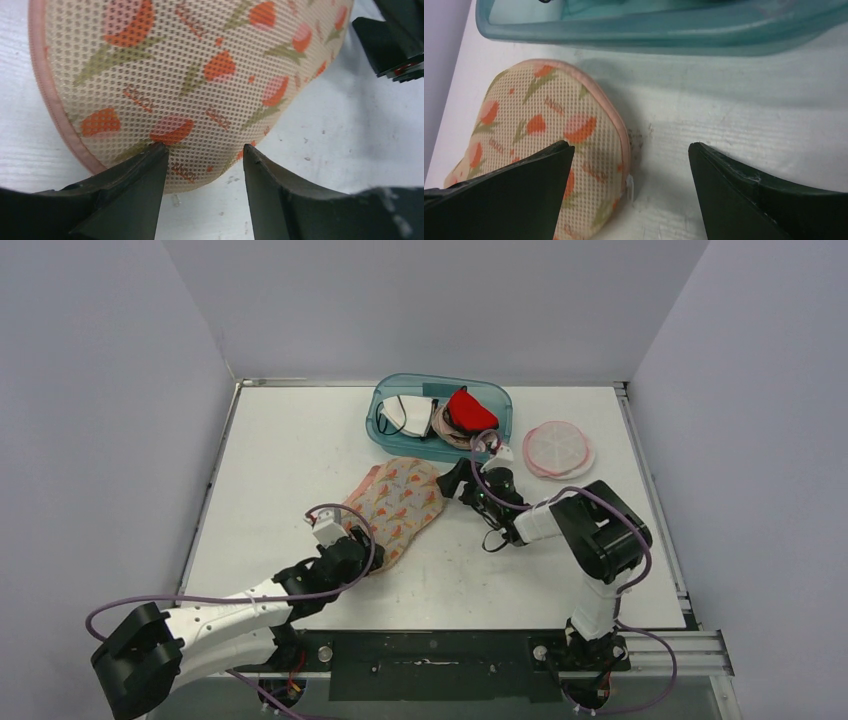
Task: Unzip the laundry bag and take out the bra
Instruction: Adjust the laundry bag at the center of the board.
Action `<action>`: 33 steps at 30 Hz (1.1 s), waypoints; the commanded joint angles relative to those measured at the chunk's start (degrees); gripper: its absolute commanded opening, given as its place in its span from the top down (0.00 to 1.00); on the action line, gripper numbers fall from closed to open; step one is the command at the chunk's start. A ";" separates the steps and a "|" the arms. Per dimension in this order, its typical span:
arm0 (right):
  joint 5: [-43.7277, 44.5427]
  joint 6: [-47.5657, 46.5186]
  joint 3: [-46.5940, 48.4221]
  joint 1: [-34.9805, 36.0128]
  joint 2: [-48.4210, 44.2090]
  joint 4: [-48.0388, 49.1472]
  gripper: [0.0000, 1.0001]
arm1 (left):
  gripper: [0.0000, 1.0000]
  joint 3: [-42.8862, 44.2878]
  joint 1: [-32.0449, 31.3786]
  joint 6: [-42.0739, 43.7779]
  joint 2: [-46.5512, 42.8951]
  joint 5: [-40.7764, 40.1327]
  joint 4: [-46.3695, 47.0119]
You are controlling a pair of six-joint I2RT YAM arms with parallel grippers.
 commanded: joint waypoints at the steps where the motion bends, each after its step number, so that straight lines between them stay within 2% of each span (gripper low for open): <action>1: -4.98 -0.91 3.67 -0.58 3.72 10.13 0.11 | 0.46 -2.17 2.76 -2.60 -0.11 2.49 5.90; 7: -11.16 -2.14 11.45 -0.06 9.61 5.28 0.14 | 0.45 -2.82 6.37 -0.96 -0.26 3.20 4.46; 11: -11.94 -1.95 8.74 0.70 8.40 6.41 0.19 | 0.44 -2.18 9.09 0.15 -0.36 4.06 1.74; 18: -11.64 0.61 -3.65 1.46 -1.98 8.42 0.38 | 0.41 2.71 12.30 6.44 1.88 2.64 -1.02; 26: -8.77 2.28 -16.90 5.88 -20.61 0.18 0.48 | 0.32 9.21 13.97 13.34 9.24 2.60 2.44; 28: -9.00 2.76 -18.79 7.33 -23.38 -1.41 0.43 | 0.31 10.54 14.14 14.94 10.77 4.18 5.07; 30: -9.40 2.52 -19.52 8.14 -24.69 -4.46 0.26 | 0.31 11.65 14.41 16.32 12.40 5.85 6.21; 33: -9.35 1.21 -20.81 7.44 -25.03 -6.64 0.15 | 0.31 12.66 14.52 18.09 15.08 6.95 6.50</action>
